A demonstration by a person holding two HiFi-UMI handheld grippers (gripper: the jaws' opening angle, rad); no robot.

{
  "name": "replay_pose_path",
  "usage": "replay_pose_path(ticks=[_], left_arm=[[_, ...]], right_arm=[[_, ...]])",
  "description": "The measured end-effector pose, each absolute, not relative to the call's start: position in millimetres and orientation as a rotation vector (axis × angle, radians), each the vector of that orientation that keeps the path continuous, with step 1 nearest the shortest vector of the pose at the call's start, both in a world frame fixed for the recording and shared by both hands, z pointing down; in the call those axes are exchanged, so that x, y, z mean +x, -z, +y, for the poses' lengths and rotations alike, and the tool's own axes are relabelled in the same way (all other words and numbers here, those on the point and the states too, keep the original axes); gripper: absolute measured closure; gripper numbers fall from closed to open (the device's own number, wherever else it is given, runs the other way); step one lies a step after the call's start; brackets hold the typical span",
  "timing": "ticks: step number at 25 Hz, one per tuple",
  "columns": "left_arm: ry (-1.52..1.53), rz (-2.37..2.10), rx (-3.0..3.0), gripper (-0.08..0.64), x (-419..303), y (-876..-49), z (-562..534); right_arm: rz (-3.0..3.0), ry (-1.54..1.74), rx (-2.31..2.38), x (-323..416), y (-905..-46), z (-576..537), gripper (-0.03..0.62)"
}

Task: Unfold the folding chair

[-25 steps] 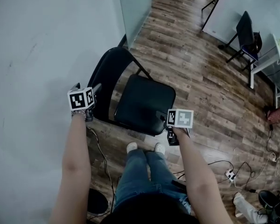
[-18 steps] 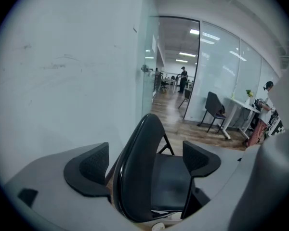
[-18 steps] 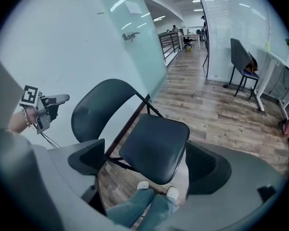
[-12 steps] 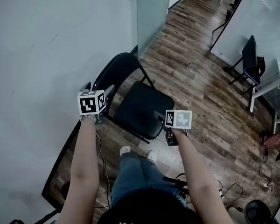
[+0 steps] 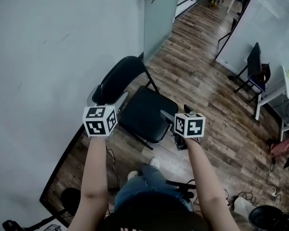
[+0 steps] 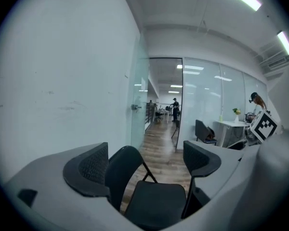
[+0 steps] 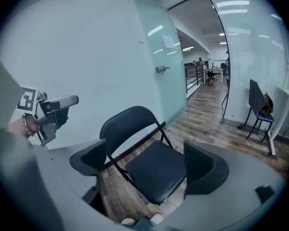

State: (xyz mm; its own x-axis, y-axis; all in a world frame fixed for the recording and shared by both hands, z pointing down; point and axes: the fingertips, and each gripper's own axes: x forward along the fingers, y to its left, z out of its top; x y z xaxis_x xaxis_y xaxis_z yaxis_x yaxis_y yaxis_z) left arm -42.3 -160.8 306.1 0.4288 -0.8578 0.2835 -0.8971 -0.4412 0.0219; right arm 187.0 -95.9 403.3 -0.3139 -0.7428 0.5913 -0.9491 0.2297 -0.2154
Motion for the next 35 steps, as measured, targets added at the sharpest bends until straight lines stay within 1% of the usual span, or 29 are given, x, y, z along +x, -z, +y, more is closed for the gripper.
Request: replay_pose_path(ticks=[7,12,15,17,18,19,21,22,24,25,26,27,35], left_arm=[[-0.259,-1.424,2.748,0.097,-43,-252,-102],[-0.203,-1.442,2.893,0.099,-50,-210,-63],[-0.142,-1.417,2.934,0.127,-56,-198,-46],[-0.08,-1.405,2.949,0.169,-60,-191,-37],[-0.039,-1.408,2.955,0.209,-62,-187,-33],[0.004,-1.421,2.954,0.268,-66,-183,-29],[0.069,-1.471,2.943,0.41,-73,-175,-22],[0.081,-1.501,2.942,0.458,-75,-172,-18],[0.058,-1.553,2.965,0.535,-75,-166,-9],[0.031,-1.57,2.987,0.556,-72,-164,-4],[0.002,-1.581,3.011,0.557,-68,-162,2],[-0.022,-1.588,3.03,0.558,-64,-160,7],[-0.016,-1.682,3.059,0.558,-42,-135,35]], right_arm=[[-2.224,-0.421,1.721,150,-312,-66,0.097],[-2.248,-0.193,1.83,125,-251,-20,0.1],[-2.26,-0.081,1.885,111,-225,5,0.126],[-2.275,-0.03,1.922,108,-210,19,0.181],[-2.287,-0.009,1.941,107,-203,24,0.222],[-2.299,0.011,1.958,107,-197,29,0.271],[-2.3,0.065,1.981,107,-187,38,0.354],[-2.287,0.1,1.988,108,-184,42,0.402],[-2.247,0.179,1.999,112,-179,51,0.471],[-2.23,0.217,2.006,114,-176,55,0.514],[-2.221,0.252,2.011,116,-173,60,0.575],[-2.22,0.28,2.01,118,-170,65,0.592],[-2.239,0.5,1.967,128,-135,91,0.592]])
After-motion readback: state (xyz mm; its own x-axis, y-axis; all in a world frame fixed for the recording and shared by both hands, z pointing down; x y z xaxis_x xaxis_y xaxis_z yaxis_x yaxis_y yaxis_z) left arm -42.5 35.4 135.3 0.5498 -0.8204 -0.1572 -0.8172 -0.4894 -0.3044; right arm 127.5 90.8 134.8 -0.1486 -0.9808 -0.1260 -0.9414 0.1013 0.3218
